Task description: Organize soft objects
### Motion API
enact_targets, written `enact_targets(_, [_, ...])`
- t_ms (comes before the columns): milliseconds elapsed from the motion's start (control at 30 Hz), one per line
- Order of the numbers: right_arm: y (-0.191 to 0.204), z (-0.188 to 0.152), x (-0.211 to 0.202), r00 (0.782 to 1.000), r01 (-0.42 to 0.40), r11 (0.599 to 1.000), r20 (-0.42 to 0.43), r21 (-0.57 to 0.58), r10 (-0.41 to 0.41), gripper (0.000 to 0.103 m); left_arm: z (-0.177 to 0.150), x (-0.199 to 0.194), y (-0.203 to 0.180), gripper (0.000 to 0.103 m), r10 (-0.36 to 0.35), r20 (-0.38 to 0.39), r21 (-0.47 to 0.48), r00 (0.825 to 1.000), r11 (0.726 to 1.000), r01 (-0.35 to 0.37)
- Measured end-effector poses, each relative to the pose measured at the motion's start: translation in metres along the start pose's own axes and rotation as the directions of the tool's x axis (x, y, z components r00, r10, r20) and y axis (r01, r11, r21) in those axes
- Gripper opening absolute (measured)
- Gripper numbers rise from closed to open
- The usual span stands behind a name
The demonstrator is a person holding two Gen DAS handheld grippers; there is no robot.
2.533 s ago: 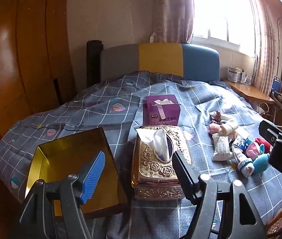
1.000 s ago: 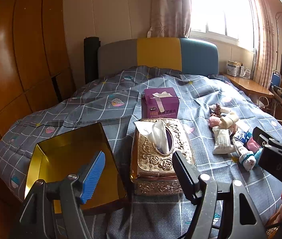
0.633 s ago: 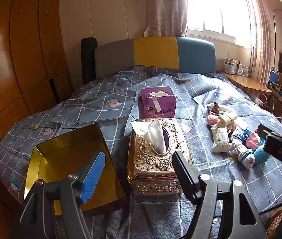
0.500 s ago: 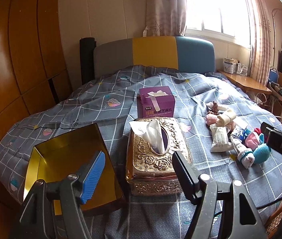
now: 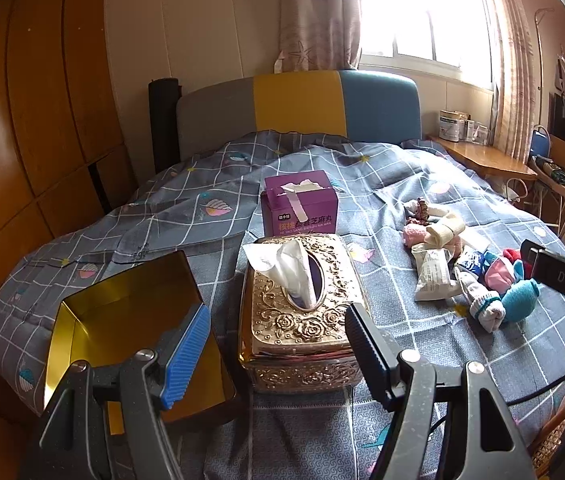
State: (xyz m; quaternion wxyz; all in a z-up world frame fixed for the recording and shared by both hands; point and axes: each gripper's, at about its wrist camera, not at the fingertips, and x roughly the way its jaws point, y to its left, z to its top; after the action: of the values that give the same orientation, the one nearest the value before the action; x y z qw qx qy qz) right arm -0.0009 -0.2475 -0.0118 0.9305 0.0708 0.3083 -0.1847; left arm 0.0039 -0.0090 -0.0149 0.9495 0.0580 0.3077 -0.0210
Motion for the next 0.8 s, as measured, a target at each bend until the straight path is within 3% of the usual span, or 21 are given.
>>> enact_targets(200, [-0.022,0.009,0.014,1.000,0.009,0.999,-0.021,0.053,-0.008,0.103,0.001,0.004,-0.010,0.071,-0.021,-0.010,0.026,1.000,0.999,0.021])
enact_targets(300, [-0.038,0.017,0.024,0.999,0.024,0.996,-0.026,0.085,-0.021,0.103,0.004,0.008,-0.015,0.071,-0.104,-0.039,0.039,0.994,0.994,0.106])
enact_targets(400, [-0.057,0.032,0.039,0.999,0.040,0.993,-0.023,0.114,-0.037,0.103,0.013,0.014,-0.026,0.079,-0.257,-0.084,0.041,0.963,0.965,0.261])
enact_targets(467, [-0.072,0.042,0.054,0.999,0.050,0.990,-0.027,0.133,-0.047,0.103,0.021,0.019,-0.037,0.082,-0.343,-0.117,0.028,0.932,0.937,0.348])
enact_targets(600, [-0.104,0.051,0.096,0.993,0.099,0.981,-0.085,0.166,-0.085,0.103,0.034,0.033,-0.073,0.082,-0.370,-0.160,0.084,0.915,0.919,0.386])
enact_targets(733, [-0.129,0.041,0.127,0.987,0.104,0.972,-0.142,0.209,-0.075,0.103,0.046,0.065,-0.110,0.082,-0.427,-0.256,0.078,0.867,0.885,0.459])
enact_targets(800, [-0.139,0.033,0.134,0.986,0.095,0.962,-0.160,0.254,-0.055,0.103,0.048,0.086,-0.124,0.082,-0.426,-0.302,0.082,0.853,0.880,0.469])
